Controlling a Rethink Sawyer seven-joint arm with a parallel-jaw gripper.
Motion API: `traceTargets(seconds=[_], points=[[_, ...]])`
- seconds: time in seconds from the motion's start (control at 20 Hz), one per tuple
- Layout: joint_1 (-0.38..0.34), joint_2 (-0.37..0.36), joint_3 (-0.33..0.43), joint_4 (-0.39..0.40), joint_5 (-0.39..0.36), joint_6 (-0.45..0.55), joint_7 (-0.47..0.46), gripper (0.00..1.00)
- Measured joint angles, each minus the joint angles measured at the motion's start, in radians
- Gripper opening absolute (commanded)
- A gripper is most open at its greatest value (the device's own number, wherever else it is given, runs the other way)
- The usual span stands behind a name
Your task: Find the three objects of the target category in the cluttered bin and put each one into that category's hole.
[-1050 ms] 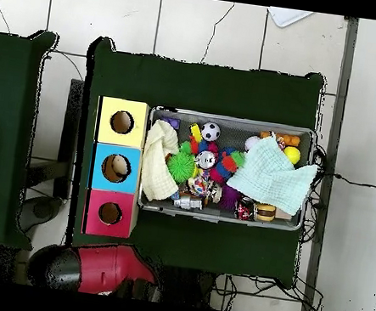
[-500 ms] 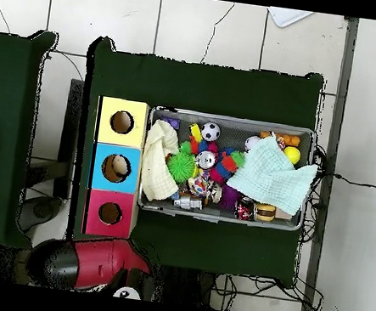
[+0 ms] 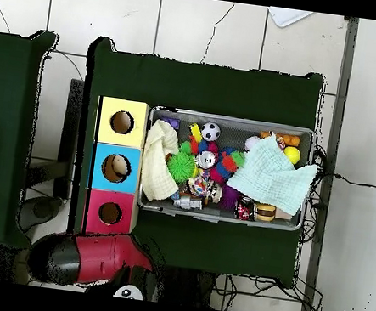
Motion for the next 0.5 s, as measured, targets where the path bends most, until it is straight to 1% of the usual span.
traceTargets(seconds=[0.25, 0.5], points=[[0.000, -0.004, -0.008, -0.002, 0.000, -0.009, 0.000, 0.00], [0.002, -0.004, -0.015, -0.002, 0.000, -0.064, 0.000, 0.00]])
